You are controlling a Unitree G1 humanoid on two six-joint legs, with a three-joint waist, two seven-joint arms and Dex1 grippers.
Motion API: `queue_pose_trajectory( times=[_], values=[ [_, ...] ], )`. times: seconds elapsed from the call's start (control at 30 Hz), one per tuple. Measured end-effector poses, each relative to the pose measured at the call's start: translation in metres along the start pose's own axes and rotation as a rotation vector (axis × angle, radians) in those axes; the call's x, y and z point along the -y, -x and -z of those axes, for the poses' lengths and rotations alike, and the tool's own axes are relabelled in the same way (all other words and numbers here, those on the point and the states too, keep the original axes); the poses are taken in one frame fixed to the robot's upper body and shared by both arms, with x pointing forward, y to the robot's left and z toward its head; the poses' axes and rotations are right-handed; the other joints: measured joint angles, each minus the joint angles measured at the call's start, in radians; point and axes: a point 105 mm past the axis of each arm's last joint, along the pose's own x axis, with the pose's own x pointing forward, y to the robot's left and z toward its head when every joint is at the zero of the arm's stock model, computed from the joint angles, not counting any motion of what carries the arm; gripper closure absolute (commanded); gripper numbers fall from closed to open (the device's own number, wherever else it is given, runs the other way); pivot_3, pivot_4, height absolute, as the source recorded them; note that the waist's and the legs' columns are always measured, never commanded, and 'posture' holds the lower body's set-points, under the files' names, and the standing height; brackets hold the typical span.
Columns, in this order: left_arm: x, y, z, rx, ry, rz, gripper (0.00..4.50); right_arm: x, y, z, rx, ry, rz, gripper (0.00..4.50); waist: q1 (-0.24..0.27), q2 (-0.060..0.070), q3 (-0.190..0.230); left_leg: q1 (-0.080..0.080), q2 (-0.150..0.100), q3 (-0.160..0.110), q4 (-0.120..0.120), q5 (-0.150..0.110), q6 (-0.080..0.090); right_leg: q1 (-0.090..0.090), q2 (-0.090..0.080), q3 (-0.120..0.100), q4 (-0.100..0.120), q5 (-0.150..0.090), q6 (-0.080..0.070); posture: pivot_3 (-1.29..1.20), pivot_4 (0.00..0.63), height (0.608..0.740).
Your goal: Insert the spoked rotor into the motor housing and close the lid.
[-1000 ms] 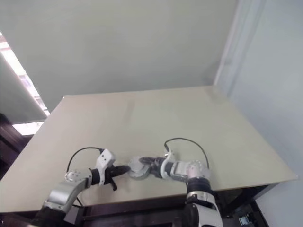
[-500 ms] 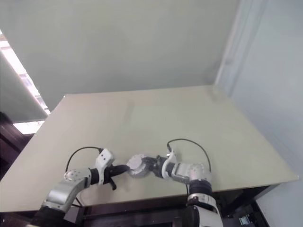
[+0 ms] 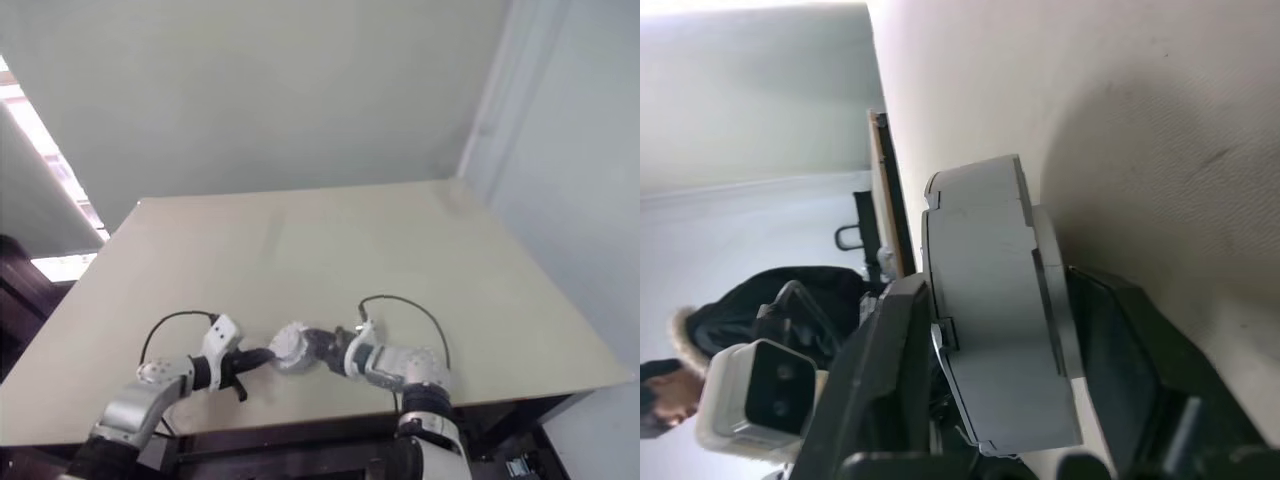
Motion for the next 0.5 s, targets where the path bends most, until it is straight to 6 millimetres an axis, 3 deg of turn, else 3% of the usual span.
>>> queue_pose_trajectory(
  times=[0.5],
  values=[
    [-0.0007,0.0004,0.0005,-0.004,-0.002,-0.003,4.5,-0.0036,-0.0028,0.0029,-0.005,0.084,0.026,2.7,-0.002,0.0,0.0,0.001,0.001,0.0,0.0,0.0,0.0,0.0,0.0,0.0,0.001,0.0,0.0,0.0,0.0,0.74]
  ],
)
